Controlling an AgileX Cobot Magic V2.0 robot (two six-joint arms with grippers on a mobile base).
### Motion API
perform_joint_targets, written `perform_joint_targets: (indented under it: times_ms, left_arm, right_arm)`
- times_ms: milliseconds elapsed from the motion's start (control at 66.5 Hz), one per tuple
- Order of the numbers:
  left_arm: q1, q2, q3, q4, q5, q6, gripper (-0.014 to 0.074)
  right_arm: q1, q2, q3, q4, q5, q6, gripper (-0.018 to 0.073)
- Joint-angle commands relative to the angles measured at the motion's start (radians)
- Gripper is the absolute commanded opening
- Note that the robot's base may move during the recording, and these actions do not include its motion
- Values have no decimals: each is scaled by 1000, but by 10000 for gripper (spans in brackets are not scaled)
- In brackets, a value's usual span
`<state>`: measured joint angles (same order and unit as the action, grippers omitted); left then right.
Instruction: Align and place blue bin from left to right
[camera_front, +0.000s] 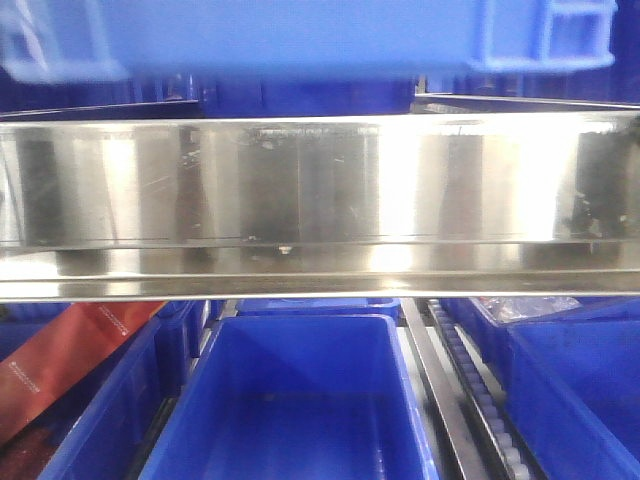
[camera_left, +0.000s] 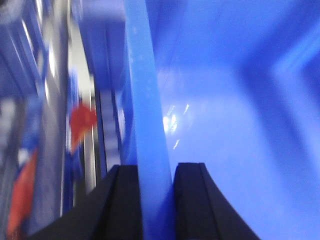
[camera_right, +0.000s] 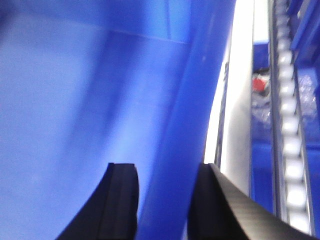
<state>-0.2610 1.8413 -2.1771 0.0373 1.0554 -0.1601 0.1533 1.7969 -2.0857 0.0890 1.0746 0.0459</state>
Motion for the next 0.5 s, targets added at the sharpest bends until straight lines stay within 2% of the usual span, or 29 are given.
perform_joint_targets:
  times_ms: [0, 165, 361, 421, 481]
  left_arm:
    - [12, -5, -19, -17, -53, 17, -111]
    - [30, 43, -19, -5, -50, 17, -111]
    - [30, 85, -19, 42, -48, 17, -111]
    - [30, 92, -19, 42, -46, 17, -96]
    - [30, 97, -19, 49, -44, 17, -44]
  right_arm:
    - [-7, 26, -25, -12, -116, 5, -69]
    - [-7, 72, -25, -12, -158, 5, -69]
    - [-7, 108, -28, -12, -178, 5, -64]
    - [-7, 113, -28, -14, -187, 5, -53]
    - [-7, 117, -28, -14, -194, 5, -44]
